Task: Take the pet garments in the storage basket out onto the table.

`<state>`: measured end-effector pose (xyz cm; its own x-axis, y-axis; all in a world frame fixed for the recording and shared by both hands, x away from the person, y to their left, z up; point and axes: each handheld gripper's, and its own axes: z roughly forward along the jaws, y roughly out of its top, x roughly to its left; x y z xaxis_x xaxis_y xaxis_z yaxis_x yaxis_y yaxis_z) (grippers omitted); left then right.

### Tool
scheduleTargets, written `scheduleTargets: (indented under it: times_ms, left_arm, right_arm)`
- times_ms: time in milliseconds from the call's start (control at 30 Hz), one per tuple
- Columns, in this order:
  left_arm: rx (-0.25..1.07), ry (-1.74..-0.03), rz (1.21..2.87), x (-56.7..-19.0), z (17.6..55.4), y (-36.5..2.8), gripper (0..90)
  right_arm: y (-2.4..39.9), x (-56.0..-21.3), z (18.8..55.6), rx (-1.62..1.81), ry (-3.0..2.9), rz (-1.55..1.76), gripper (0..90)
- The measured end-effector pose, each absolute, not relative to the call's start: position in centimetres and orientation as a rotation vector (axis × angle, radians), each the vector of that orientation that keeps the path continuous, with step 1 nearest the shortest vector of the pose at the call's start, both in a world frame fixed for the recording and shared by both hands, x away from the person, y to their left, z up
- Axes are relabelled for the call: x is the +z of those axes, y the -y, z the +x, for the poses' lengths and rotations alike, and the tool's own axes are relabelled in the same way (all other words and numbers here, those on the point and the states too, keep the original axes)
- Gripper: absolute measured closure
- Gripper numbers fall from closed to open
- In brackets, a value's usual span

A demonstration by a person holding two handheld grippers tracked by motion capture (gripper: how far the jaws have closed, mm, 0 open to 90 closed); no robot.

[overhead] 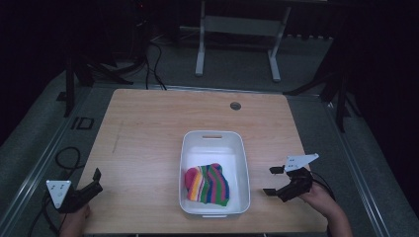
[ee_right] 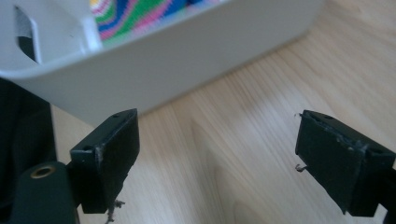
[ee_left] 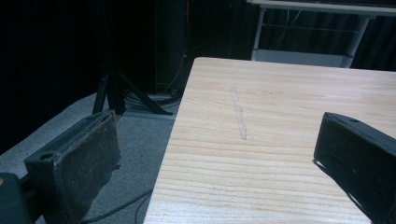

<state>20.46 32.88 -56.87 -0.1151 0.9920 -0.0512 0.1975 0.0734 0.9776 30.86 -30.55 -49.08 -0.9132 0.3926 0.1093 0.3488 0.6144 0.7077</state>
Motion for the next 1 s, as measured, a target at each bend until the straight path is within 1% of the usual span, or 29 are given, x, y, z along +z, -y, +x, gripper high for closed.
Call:
scheduleTargets:
  times_ms: [267,467,500,700,1000]
  left_arm:
    - [1.137,-1.469,1.255,-56.9,20.5,-32.9,0.9]
    - [1.135,-1.468,1.255,-56.9,20.5,-32.9,0.9]
    - [1.135,-1.467,1.256,-56.9,20.5,-32.9,0.9]
    - [1.141,-1.461,1.268,-56.9,20.4,-32.9,1.0]
    - [1.136,-1.459,1.266,-56.9,20.4,-32.9,0.9]
  right_arm:
    - [27.4,-45.8,31.4,1.18,-2.813,0.523,13.4]
    - [25.6,-44.4,31.7,1.179,-2.817,0.444,13.1]
    - [24.8,-44.0,31.8,1.173,-2.819,0.417,13.1]
    - [22.5,-43.6,32.2,1.138,-2.866,0.357,12.2]
    - [18.6,-44.2,32.6,0.999,-2.914,0.194,12.4]
